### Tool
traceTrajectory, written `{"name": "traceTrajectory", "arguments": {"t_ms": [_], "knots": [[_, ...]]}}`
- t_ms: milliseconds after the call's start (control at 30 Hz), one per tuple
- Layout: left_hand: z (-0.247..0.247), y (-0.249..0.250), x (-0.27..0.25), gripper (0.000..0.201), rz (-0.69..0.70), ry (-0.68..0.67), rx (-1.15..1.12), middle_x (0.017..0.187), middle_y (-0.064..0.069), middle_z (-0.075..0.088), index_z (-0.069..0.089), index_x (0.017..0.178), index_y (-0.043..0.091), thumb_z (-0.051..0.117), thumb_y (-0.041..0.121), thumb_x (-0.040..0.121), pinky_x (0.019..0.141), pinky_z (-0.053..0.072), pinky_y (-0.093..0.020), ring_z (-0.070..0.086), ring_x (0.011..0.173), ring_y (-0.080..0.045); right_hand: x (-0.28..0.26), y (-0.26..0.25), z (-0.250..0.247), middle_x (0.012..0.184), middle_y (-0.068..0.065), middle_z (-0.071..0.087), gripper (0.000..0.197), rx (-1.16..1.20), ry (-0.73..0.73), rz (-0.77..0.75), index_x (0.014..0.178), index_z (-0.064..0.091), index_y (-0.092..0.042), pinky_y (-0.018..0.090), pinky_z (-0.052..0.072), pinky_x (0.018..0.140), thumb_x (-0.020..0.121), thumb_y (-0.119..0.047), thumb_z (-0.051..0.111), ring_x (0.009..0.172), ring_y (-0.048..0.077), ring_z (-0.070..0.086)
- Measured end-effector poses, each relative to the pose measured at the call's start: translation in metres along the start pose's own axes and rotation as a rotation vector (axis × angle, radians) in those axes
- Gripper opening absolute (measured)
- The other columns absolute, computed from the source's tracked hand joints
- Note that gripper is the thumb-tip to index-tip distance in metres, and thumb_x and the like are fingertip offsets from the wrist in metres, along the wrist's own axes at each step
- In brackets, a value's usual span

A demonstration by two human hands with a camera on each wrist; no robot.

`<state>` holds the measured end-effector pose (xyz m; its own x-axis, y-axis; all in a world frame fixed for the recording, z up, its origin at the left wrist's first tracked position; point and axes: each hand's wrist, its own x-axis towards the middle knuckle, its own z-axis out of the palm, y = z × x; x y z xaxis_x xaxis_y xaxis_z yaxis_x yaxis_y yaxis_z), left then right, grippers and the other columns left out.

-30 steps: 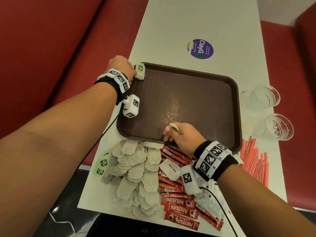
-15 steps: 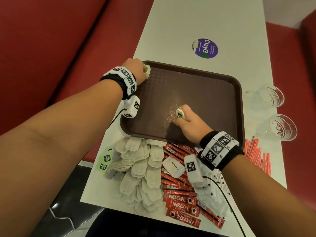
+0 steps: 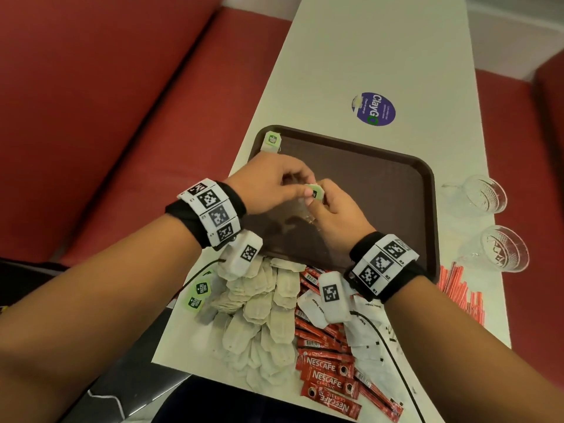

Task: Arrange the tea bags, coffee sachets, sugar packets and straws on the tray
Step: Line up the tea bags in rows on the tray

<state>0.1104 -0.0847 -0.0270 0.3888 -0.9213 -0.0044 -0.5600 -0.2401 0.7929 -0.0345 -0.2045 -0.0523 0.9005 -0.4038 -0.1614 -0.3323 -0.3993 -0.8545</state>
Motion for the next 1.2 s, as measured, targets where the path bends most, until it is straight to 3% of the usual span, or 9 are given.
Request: {"name": "traceTrajectory", "arguments": {"t_ms": [133, 300, 400, 467, 600, 733, 933, 1067, 1200], "knots": [[-0.009, -0.007, 0.003, 0.009, -0.034, 0.040, -0.024, 0.086, 0.007, 0.072, 0.075, 0.096, 0.021, 0.073, 0.027, 0.089, 0.076, 0.050, -0.021, 0.064, 0.080, -0.005, 0.004, 0.000, 0.004, 0.090, 0.007, 0.066, 0.018, -0.094, 0.051, -0.012, 0.103, 0.061, -0.013, 0.041, 0.049, 0.074, 0.100, -0.030, 0.055, 0.081, 0.022, 0.060], [-0.025, -0.030, 0.026, 0.007, -0.089, 0.108, 0.000, 0.091, 0.002, 0.073, 0.073, 0.093, 0.024, 0.075, 0.023, 0.087, 0.085, 0.054, -0.033, 0.067, 0.086, -0.017, 0.005, 0.005, 0.006, 0.088, -0.012, 0.060, 0.017, -0.070, 0.049, 0.057, 0.111, 0.059, -0.021, 0.033, 0.052, 0.082, 0.097, -0.031, 0.060, 0.081, 0.009, 0.059], [-0.040, -0.058, 0.049, 0.011, -0.187, 0.161, 0.075, 0.092, 0.005, 0.072, 0.072, 0.094, 0.028, 0.073, 0.019, 0.088, 0.086, 0.056, -0.035, 0.065, 0.081, -0.011, -0.003, 0.013, 0.004, 0.092, -0.013, 0.061, 0.021, -0.260, -0.119, 0.109, 0.112, 0.060, -0.021, 0.030, 0.051, 0.086, 0.096, -0.034, 0.062, 0.088, 0.008, 0.061], [-0.045, -0.074, 0.064, 0.016, -0.265, 0.130, 0.208, 0.097, 0.003, 0.072, 0.072, 0.100, 0.027, 0.069, 0.015, 0.090, 0.081, 0.052, -0.027, 0.063, 0.081, -0.010, -0.010, 0.018, 0.002, 0.093, -0.012, 0.065, 0.020, -0.383, -0.256, 0.139, 0.110, 0.063, -0.023, 0.030, 0.053, 0.088, 0.094, -0.036, 0.064, 0.089, 0.008, 0.063], [-0.048, -0.089, 0.089, 0.018, -0.385, 0.169, 0.246, 0.097, 0.002, 0.073, 0.072, 0.098, 0.027, 0.070, 0.012, 0.088, 0.081, 0.053, -0.026, 0.062, 0.076, -0.007, -0.019, 0.029, -0.002, 0.093, -0.013, 0.069, 0.017, -0.467, -0.429, 0.180, 0.105, 0.069, -0.027, 0.027, 0.053, 0.088, 0.090, -0.036, 0.070, 0.089, 0.005, 0.064], [-0.045, -0.095, 0.103, 0.015, -0.473, 0.214, 0.283, 0.097, 0.000, 0.074, 0.075, 0.097, 0.021, 0.075, 0.013, 0.084, 0.092, 0.053, -0.030, 0.066, 0.094, -0.014, -0.022, 0.033, -0.003, 0.097, -0.015, 0.066, 0.008, -0.531, -0.472, 0.155, 0.098, 0.072, -0.029, 0.021, 0.048, 0.083, 0.091, -0.031, 0.069, 0.091, 0.005, 0.061], [-0.039, -0.091, 0.109, 0.015, -0.478, 0.184, 0.490, 0.111, -0.001, 0.062, 0.072, 0.100, 0.025, 0.075, 0.023, 0.086, 0.087, 0.051, -0.035, 0.060, 0.103, -0.021, -0.017, 0.035, -0.004, 0.097, -0.016, 0.067, 0.009, -0.524, -0.500, 0.163, 0.098, 0.074, -0.031, 0.017, 0.044, 0.078, 0.090, -0.030, 0.072, 0.090, 0.001, 0.061], [-0.037, -0.088, 0.110, 0.016, -0.422, -0.061, 0.576, 0.099, 0.003, 0.064, 0.076, 0.098, 0.025, 0.078, 0.024, 0.082, 0.090, 0.050, -0.033, 0.058, 0.110, -0.022, -0.016, 0.036, -0.005, 0.095, -0.016, 0.068, 0.008, -0.516, -0.503, 0.154, 0.097, 0.074, -0.031, 0.014, 0.042, 0.073, 0.089, -0.029, 0.072, 0.089, 0.001, 0.061], [-0.040, -0.087, 0.115, 0.029, -0.413, -0.140, 0.692, 0.114, 0.001, 0.067, 0.075, 0.109, 0.028, 0.081, 0.026, 0.081, 0.088, 0.047, -0.034, 0.053, 0.116, -0.025, -0.015, 0.037, -0.005, 0.094, -0.016, 0.067, 0.008, -0.514, -0.510, 0.153, 0.096, 0.074, -0.032, 0.017, 0.044, 0.077, 0.089, -0.029, 0.072, 0.089, 0.001, 0.060]]}}
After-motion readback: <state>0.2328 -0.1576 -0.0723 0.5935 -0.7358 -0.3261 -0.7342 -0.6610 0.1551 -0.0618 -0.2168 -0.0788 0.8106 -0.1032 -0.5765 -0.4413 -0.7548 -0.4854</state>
